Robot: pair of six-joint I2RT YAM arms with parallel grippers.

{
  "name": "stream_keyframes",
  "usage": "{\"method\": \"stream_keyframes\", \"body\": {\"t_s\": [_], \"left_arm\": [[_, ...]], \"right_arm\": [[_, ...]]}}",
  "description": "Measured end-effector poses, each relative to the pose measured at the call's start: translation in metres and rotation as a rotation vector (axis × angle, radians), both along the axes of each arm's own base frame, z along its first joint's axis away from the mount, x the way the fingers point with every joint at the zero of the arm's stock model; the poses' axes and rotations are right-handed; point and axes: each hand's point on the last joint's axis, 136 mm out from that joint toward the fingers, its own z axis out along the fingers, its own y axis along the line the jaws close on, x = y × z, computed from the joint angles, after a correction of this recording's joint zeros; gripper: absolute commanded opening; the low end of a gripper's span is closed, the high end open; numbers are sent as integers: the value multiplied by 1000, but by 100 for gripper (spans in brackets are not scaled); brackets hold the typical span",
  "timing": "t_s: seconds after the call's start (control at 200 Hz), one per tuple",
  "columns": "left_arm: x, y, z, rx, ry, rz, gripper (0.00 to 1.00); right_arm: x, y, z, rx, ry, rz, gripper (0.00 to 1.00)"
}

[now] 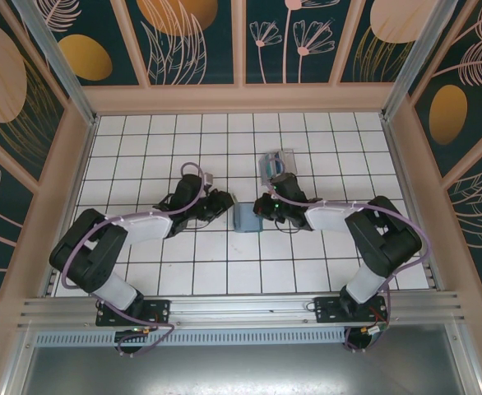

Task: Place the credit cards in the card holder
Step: Close the card holder at the center of the table.

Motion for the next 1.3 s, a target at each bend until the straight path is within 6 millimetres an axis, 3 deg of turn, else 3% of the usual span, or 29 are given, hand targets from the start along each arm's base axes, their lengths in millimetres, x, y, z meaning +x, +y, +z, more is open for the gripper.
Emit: {"method": "stream_keyframes", "body": {"t_s": [0.165,0.305,0.475,0.656,0.831,1.006,1.136,1.301], "left_arm": [[-3,-32,-6,-10,7,-57,24],[-7,-50,-23,-4,25,-88,27],[-7,-53,-48,13,59,-90,29],[-5,-55,-43,2,34,-99,35],[10,-40,-18,13,-39,-76,36],[27,-2,9,-3,-102,17,34],[23,5,7,31,-115,12,26],[13,11,-16,190,-147,-21,22]], "right_arm": [[3,-7,-1,38,10,-19,0],[0,-17,-1,51,12,-45,0],[3,-37,8,59,-13,-91,0],[0,-41,18,49,-57,-57,0],[-4,-25,22,24,-66,42,0],[-5,4,25,-17,-91,139,0],[-9,9,19,-38,-73,154,0],[-8,5,16,-69,-58,140,0]]}}
